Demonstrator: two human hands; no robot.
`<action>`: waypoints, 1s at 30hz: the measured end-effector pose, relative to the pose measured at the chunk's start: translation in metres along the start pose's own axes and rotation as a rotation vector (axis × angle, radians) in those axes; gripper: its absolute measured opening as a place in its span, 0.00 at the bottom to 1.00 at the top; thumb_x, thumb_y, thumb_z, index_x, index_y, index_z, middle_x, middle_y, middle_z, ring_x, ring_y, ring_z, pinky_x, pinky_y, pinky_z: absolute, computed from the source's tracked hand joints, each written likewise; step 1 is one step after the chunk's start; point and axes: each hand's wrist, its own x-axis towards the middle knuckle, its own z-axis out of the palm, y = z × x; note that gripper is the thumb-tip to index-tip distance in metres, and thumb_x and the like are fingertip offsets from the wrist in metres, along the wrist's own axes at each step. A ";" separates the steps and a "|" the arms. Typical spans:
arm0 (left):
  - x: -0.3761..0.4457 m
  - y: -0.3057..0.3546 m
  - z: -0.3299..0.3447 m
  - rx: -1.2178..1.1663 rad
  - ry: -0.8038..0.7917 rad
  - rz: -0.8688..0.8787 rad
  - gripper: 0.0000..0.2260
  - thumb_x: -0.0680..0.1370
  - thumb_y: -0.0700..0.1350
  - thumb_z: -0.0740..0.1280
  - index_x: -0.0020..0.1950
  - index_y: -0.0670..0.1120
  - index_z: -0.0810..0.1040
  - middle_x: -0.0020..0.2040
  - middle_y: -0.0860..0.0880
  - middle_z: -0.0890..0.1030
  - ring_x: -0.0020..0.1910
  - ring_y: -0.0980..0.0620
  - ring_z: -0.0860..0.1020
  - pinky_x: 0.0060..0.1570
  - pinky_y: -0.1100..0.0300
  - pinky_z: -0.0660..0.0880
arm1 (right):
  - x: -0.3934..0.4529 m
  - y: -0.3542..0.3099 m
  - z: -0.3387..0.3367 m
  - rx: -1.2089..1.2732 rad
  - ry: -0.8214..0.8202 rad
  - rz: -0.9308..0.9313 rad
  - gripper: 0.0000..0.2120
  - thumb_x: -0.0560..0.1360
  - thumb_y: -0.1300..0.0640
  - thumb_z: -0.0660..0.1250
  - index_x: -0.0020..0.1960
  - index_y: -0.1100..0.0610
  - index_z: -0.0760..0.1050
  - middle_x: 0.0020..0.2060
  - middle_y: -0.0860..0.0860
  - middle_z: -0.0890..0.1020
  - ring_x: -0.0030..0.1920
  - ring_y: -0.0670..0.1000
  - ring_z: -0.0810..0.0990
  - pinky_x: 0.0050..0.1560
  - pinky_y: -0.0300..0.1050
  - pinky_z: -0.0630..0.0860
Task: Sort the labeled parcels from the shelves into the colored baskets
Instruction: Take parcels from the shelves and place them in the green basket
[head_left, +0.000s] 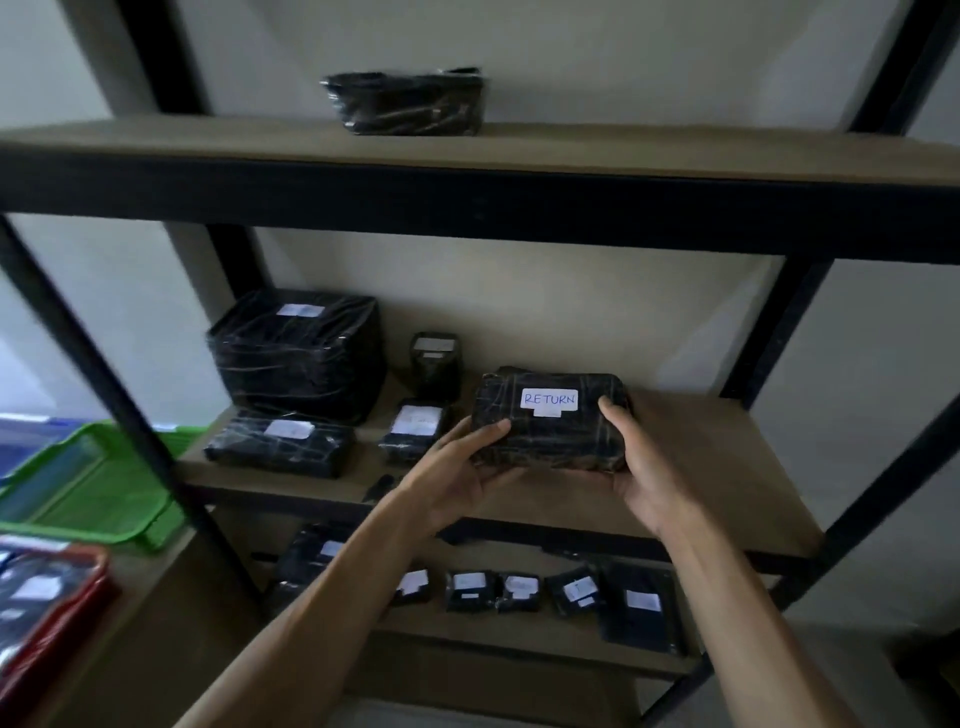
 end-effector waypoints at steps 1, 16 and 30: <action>-0.016 0.003 -0.016 -0.007 0.015 0.017 0.21 0.77 0.41 0.72 0.69 0.44 0.75 0.64 0.39 0.81 0.62 0.41 0.81 0.62 0.48 0.78 | -0.006 0.009 0.021 -0.003 -0.013 -0.001 0.20 0.79 0.46 0.67 0.70 0.48 0.74 0.58 0.53 0.85 0.55 0.55 0.86 0.41 0.51 0.84; -0.284 0.080 -0.283 -0.074 0.437 0.381 0.24 0.77 0.41 0.72 0.72 0.41 0.71 0.51 0.42 0.86 0.44 0.45 0.86 0.45 0.53 0.84 | -0.127 0.156 0.353 -0.039 -0.312 0.122 0.20 0.79 0.52 0.70 0.69 0.47 0.73 0.60 0.52 0.84 0.58 0.56 0.84 0.56 0.63 0.82; -0.323 0.190 -0.505 0.944 0.780 0.330 0.41 0.63 0.59 0.81 0.73 0.54 0.70 0.56 0.59 0.79 0.52 0.65 0.80 0.54 0.64 0.79 | -0.031 0.299 0.555 -0.213 -0.420 0.192 0.47 0.59 0.39 0.81 0.74 0.41 0.66 0.68 0.46 0.77 0.69 0.50 0.76 0.72 0.58 0.70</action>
